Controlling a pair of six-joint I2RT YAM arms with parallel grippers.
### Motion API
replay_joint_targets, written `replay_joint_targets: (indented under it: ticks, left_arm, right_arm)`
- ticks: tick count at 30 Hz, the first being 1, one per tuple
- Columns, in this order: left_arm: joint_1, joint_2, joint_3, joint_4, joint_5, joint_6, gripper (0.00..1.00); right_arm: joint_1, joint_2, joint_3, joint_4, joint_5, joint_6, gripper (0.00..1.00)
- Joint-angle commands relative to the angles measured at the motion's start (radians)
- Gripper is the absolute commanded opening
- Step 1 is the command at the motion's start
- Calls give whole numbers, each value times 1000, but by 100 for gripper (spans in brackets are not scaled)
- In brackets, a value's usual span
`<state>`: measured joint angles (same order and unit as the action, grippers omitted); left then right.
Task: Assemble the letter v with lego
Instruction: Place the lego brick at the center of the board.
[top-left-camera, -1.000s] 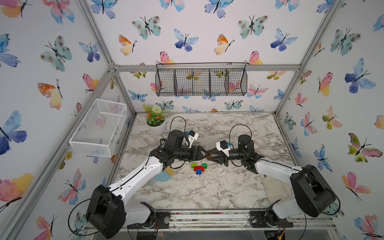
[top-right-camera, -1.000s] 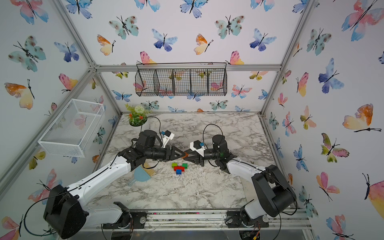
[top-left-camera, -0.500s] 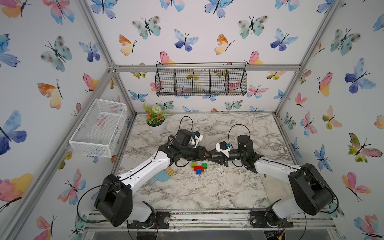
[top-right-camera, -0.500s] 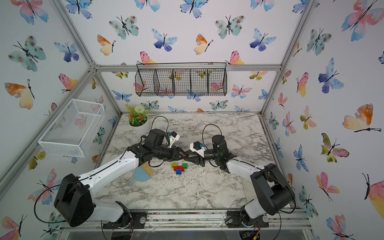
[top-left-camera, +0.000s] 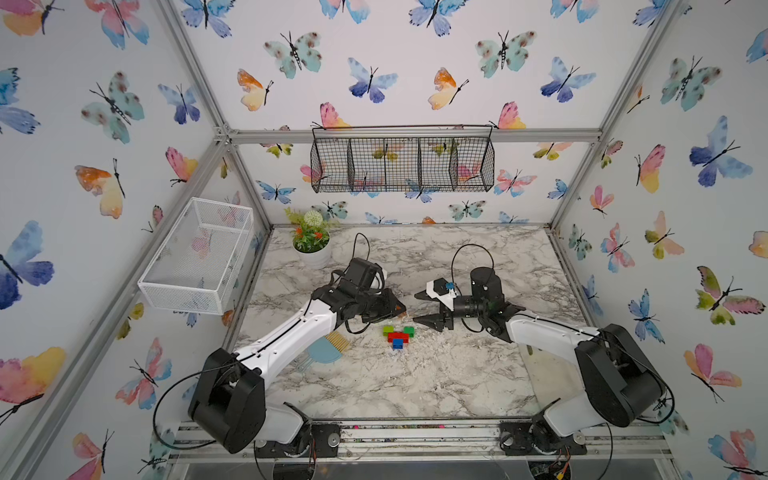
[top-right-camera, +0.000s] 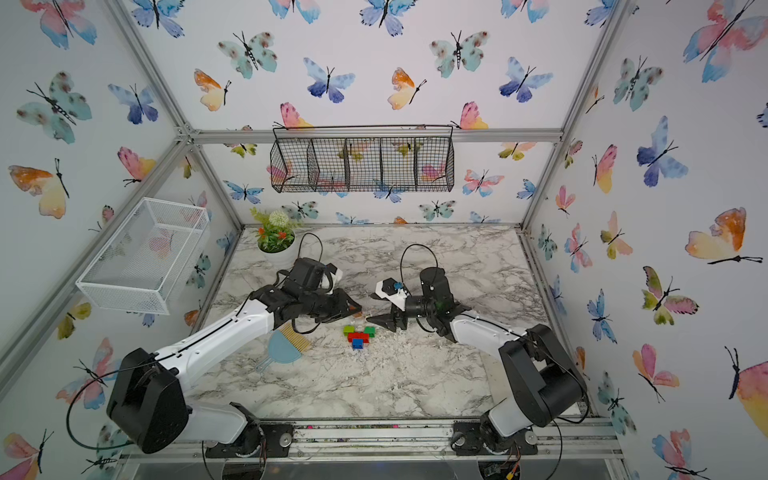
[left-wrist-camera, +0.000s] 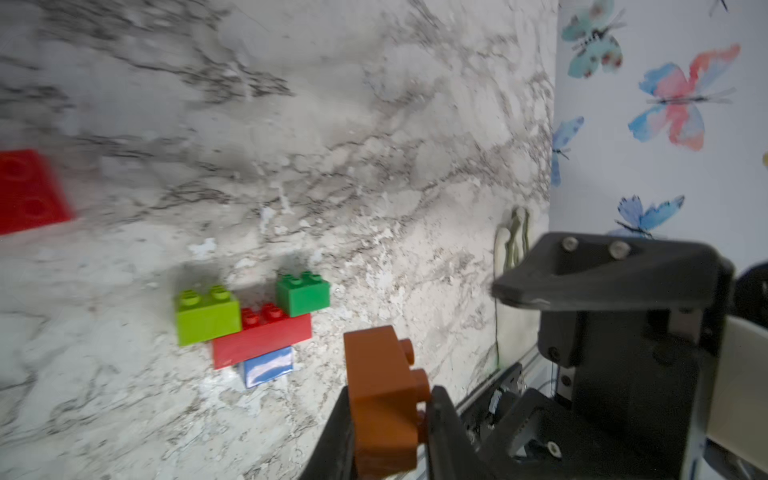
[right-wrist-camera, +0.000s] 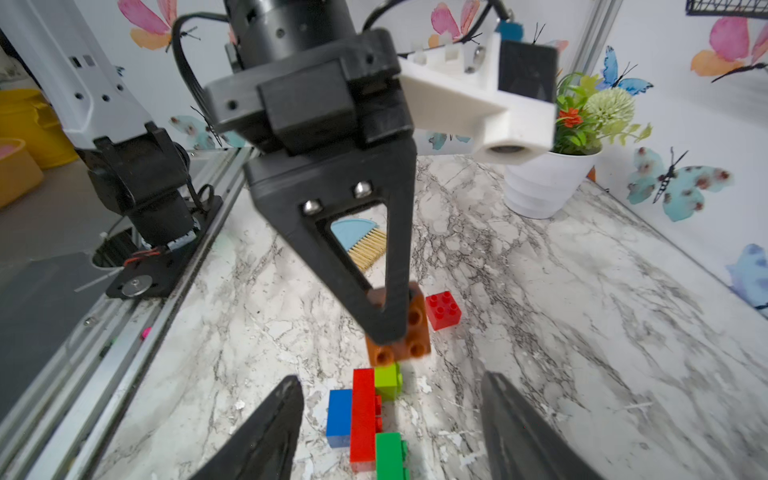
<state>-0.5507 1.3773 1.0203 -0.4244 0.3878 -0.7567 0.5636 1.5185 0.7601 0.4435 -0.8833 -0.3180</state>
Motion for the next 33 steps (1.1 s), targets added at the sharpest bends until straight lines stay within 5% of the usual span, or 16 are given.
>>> replay_joint_targets:
  ticks: [1, 8, 14, 25, 33]
  left_arm:
    - [54, -67, -48, -51, -189, -153, 20]
    - [44, 33, -87, -54, -405, -349, 20]
    - [24, 110, -117, 3, -493, -457, 19]
    - [8, 213, -198, 109, -475, -570, 22]
    - [6, 263, -188, 106, -460, -564, 41]
  right_arm:
    - [-1, -37, -2, -41, 61, 64, 78]
    - [-1, -138, -132, 41, 258, 277, 82]
    - [1, -216, -167, -58, 342, 301, 81]
    - [1, -248, -200, -95, 379, 299, 81]
    - [1, -237, -195, -118, 374, 298, 80]
